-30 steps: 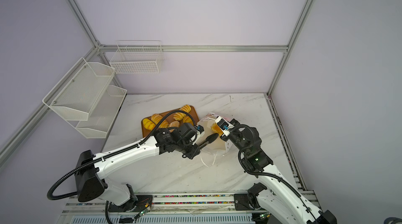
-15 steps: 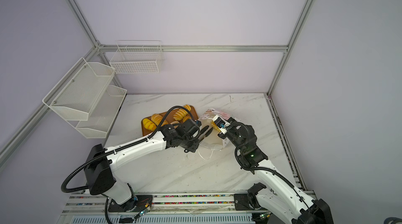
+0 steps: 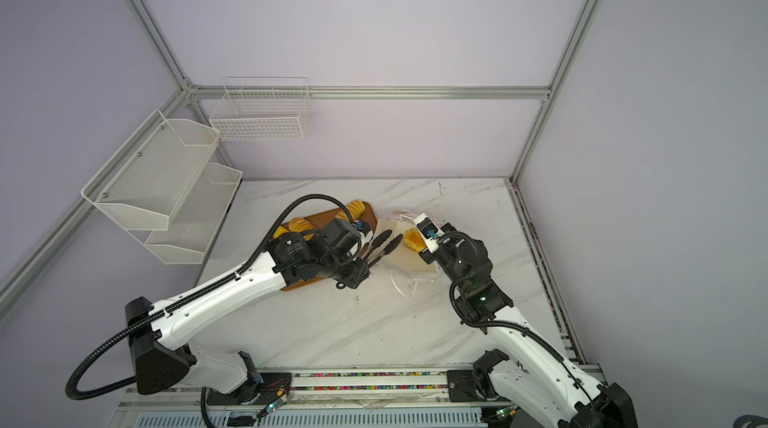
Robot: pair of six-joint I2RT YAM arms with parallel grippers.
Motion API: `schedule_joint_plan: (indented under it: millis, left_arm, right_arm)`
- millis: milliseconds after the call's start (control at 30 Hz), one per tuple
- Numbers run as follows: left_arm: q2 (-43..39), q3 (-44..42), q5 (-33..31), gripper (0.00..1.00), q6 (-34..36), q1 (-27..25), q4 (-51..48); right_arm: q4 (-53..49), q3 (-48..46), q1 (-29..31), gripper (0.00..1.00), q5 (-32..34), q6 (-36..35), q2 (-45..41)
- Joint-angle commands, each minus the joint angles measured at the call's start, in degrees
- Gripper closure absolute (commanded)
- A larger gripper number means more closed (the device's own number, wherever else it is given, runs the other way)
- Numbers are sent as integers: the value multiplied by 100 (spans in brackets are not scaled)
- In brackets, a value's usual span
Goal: Take the fake bread out of the paper bag
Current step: 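Reach the left tongs deeper into the bag toward the yellow bread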
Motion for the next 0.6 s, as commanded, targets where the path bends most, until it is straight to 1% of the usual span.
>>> schedule_joint_plan:
  millis: [0,100,267,400,467,567]
  left_arm:
    - [27,1092,409,66,-173,35,-256]
    - [302,1496,707,68,-326,33,-452]
    - [688,2070,730,70,-560,-9,-411]
    - [1091,2564,837,74,-905,-53,-95]
    - [1244,2610,930,76,-1199,-55,185]
    - [1371,2392,1012,78,-1724,-67,639]
  right_arm:
    - [197,-3,-16,100,105,282,-57]
    - [138,71,-16,100,265,493,-35]
    - [-267,457,-16,100,678,973,103]
    - [-439,662,-12,100,882,1418,206]
    - [-422,692,-15,100,893,1564,220]
    - [-488,741,-16,100,893,1831,219]
